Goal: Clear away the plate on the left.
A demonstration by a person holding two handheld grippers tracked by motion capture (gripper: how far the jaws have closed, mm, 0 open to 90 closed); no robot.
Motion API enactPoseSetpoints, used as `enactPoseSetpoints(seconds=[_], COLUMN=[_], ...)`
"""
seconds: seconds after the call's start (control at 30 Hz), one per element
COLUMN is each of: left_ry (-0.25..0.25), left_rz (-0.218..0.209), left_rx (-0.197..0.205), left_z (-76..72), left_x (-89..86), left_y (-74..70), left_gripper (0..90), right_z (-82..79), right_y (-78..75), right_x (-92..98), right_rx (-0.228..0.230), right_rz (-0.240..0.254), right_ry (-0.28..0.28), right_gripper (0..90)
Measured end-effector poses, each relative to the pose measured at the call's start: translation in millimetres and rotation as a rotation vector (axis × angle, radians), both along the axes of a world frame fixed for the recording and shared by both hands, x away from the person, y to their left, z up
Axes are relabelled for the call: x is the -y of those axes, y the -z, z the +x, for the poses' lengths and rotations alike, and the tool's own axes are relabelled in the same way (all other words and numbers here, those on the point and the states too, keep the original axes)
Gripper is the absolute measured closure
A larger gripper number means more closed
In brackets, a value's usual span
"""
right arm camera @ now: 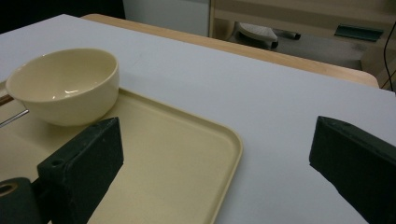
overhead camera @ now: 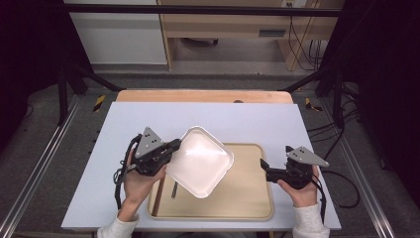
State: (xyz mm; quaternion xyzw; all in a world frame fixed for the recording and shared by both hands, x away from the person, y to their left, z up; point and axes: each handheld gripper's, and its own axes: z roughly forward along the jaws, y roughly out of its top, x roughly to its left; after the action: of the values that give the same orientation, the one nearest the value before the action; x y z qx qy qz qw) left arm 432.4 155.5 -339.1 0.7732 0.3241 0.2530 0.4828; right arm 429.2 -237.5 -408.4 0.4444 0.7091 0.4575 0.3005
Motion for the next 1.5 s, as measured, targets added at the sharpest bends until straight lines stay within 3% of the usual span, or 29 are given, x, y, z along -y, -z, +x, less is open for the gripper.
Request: enactPoseSetpoints(seconds=[0.57,0.8,1.5], left_ry=[0.015,0.030,0.065], left_rz=[0.040,0.059,0.048], left_rx=[-0.057,-0.078,-0.169], left_z=[4.9,9.8,21.7], left_x=[30.3,52.6,93.3], left_y=[29.2,44.2,76.8], left_gripper=[89.0,89.1,89.1], right_z=[-1.6,-1.8,-2.2], right_y=[-2.9,-3.5,-4.3], right_x=[3.6,4.9,4.2], right_rx=[0.010,0.015,0.016], right_rz=[0.015,0.015,0.017], right_ry=[0.017,0.017,0.014], right_gripper=[3.4,3.4,3.4])
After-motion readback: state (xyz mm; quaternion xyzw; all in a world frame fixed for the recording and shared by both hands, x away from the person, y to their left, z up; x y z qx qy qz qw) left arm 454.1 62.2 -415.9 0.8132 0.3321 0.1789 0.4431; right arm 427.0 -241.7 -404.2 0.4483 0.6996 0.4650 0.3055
